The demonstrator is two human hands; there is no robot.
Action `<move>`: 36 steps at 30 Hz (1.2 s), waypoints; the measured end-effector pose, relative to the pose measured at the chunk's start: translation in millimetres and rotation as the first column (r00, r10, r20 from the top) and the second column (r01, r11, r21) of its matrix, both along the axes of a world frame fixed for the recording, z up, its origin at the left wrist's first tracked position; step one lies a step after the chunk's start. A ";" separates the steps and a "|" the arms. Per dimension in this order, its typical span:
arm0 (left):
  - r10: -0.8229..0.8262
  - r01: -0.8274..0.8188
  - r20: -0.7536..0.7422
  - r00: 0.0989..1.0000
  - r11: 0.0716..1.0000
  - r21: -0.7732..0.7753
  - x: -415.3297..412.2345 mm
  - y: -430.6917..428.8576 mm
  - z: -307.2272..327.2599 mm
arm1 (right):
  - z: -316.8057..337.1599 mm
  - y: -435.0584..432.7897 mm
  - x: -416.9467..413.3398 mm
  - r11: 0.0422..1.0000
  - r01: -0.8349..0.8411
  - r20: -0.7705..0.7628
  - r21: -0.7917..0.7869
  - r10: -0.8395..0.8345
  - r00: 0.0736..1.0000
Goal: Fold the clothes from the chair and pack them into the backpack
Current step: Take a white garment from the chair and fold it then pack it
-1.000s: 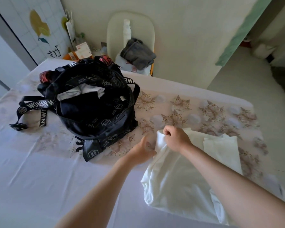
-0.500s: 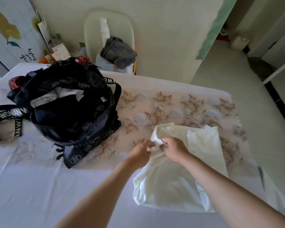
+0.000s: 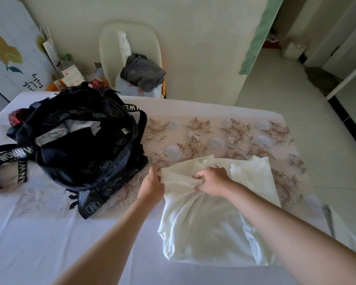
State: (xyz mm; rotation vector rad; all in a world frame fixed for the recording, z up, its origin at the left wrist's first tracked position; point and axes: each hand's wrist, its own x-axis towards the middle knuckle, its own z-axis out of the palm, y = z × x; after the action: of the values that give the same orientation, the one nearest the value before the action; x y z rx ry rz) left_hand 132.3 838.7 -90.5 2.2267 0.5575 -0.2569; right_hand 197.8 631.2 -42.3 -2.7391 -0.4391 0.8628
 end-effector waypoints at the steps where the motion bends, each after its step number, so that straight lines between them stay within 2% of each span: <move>1: -0.010 0.011 -0.011 1.000 0.998 0.065 -2.2 5.0 -2.7 | -3.6 6.6 1.5 0.999 -0.046 0.027 -0.002 0.046 0.999; 4: -0.154 0.124 0.151 0.976 0.974 0.187 -8.7 6.0 -0.6 | -14.8 28.2 5.6 0.991 -0.131 0.091 0.031 0.127 0.988; 6: -0.335 0.292 0.201 0.920 0.932 0.216 -11.4 -1.5 6.2 | -13.3 46.1 9.6 0.987 -0.039 0.023 0.157 0.036 0.999; 8: -0.416 0.364 0.194 0.888 0.896 0.255 -11.9 -5.8 7.9 | -5.9 65.6 13.2 0.932 0.108 -0.093 0.345 -0.081 0.992; 9: -0.380 0.328 0.223 0.898 0.914 0.237 -11.3 -4.8 8.5 | -1.0 75.3 15.3 0.882 0.180 -0.157 0.436 -0.123 0.980; 11: -0.185 0.147 0.322 0.928 0.979 0.139 -9.7 4.7 14.6 | 7.5 89.5 19.1 0.755 0.335 -0.315 0.564 -0.178 0.932; 13: -0.012 -0.024 0.299 0.954 0.993 0.114 -10.2 23.1 20.4 | 8.7 92.4 23.2 0.697 0.394 -0.387 0.599 -0.179 0.905; 14: 0.030 -0.070 0.248 0.968 0.986 0.154 -12.1 32.8 23.0 | 6.6 89.2 26.1 0.721 0.358 -0.340 0.593 -0.179 0.923; 16: -0.015 -0.045 0.157 0.987 0.926 0.375 -19.4 47.9 23.8 | 1.5 74.2 29.0 0.826 0.231 -0.162 0.515 -0.171 0.972; 18: -0.167 0.019 0.188 0.968 0.796 0.605 -27.3 47.9 22.0 | -6.1 52.3 27.5 0.922 0.148 0.012 0.357 -0.164 0.986; 20: -0.307 0.031 0.294 0.905 0.737 0.675 -29.8 33.5 20.6 | -14.6 30.4 22.0 0.984 0.111 0.150 0.142 -0.132 0.980; 22: -0.422 0.212 0.277 0.863 0.801 0.560 -26.1 7.3 19.0 | -24.0 12.5 14.8 0.987 0.153 0.250 -0.054 -0.135 0.959; 24: -0.461 0.416 0.087 0.883 0.855 0.309 -22.1 -23.1 13.2 | -32.0 2.5 7.5 0.955 0.265 0.226 -0.136 -0.231 0.946; 25: -0.464 0.460 -0.033 0.885 0.863 0.210 -20.9 -36.1 7.8 | -36.6 -0.7 5.3 0.939 0.315 0.172 -0.137 -0.290 0.941; 27: -0.465 0.501 -0.213 0.859 0.850 0.166 -20.1 -52.9 -2.8 | -40.3 -0.9 2.3 0.914 0.392 0.065 -0.103 -0.387 0.920; 29: -0.442 0.491 -0.241 0.864 0.845 0.210 -19.9 -55.0 -11.0 | -40.1 0.6 3.2 0.892 0.446 0.039 -0.068 -0.444 0.895; 31: -0.389 0.422 -0.200 0.899 0.892 0.163 -19.9 -46.3 -14.5 | -37.6 7.6 6.4 0.887 0.462 0.003 0.009 -0.463 0.887; 33: -0.385 0.401 -0.131 0.913 0.907 0.131 -21.1 -33.8 -15.9 | -34.0 22.4 9.0 0.846 0.495 -0.124 0.200 -0.479 0.869; 36: -0.445 0.450 -0.072 0.893 0.868 0.209 -26.6 -13.2 -16.8 | -26.1 47.4 14.2 0.621 0.598 -0.370 0.507 -0.470 0.802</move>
State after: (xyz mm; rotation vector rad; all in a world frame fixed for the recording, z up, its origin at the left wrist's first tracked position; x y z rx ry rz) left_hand 105.6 825.5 -107.3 2.5562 0.0670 -0.4774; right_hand 212.0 678.6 -68.4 -1.9672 0.1534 0.6648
